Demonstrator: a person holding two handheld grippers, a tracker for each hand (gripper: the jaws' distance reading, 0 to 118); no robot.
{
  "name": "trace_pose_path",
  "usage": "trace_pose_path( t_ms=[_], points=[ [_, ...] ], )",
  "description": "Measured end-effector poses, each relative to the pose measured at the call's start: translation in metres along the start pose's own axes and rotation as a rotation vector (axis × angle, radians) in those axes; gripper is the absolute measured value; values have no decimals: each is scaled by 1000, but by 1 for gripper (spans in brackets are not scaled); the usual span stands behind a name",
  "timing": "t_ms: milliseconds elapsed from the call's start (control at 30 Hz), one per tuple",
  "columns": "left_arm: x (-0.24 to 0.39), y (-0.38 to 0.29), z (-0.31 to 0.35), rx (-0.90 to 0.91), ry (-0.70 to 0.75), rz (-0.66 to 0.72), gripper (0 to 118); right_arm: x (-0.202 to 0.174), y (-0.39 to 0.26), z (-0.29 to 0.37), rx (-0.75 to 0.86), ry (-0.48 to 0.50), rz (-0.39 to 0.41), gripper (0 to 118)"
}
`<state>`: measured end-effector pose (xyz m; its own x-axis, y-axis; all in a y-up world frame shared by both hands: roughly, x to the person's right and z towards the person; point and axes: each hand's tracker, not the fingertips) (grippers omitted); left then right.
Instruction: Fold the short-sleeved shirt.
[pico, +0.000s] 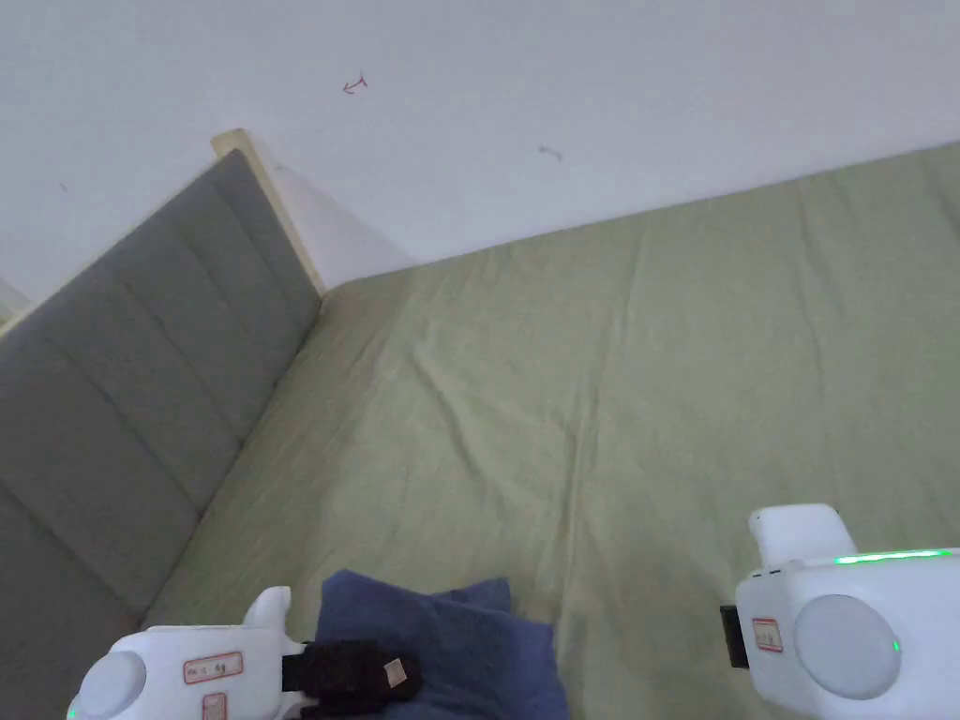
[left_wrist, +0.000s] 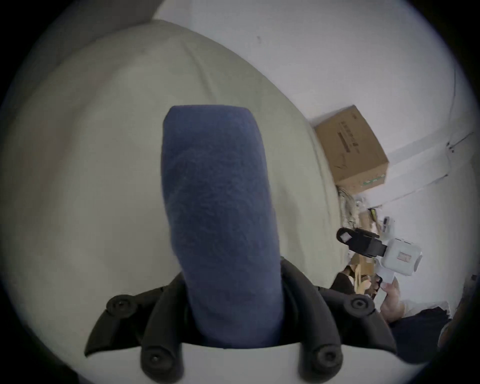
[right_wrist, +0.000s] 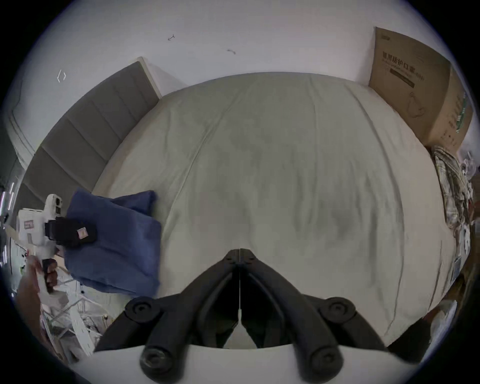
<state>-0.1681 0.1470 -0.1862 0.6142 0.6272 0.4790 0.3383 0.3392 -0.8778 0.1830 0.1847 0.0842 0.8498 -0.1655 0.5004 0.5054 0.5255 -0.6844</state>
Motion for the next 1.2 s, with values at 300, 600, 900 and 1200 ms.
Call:
trace_pose_path(
  t_ms=[300,600,900,1200],
  points=[
    [-47,20,34,-10,447,-118,118,-50,-3,-29,-21,-8,-33,1],
    [-16,10,38,60,912,-338,114,-37,-6,-33,-25,-41,-31,1],
    [100,-48,-6,186,760,-389,0,-2,-5,-3,50,-23,-17,1],
    [271,-100,-92,467,562,-368,0,78,-10,78,250,-35,41,1]
  ],
)
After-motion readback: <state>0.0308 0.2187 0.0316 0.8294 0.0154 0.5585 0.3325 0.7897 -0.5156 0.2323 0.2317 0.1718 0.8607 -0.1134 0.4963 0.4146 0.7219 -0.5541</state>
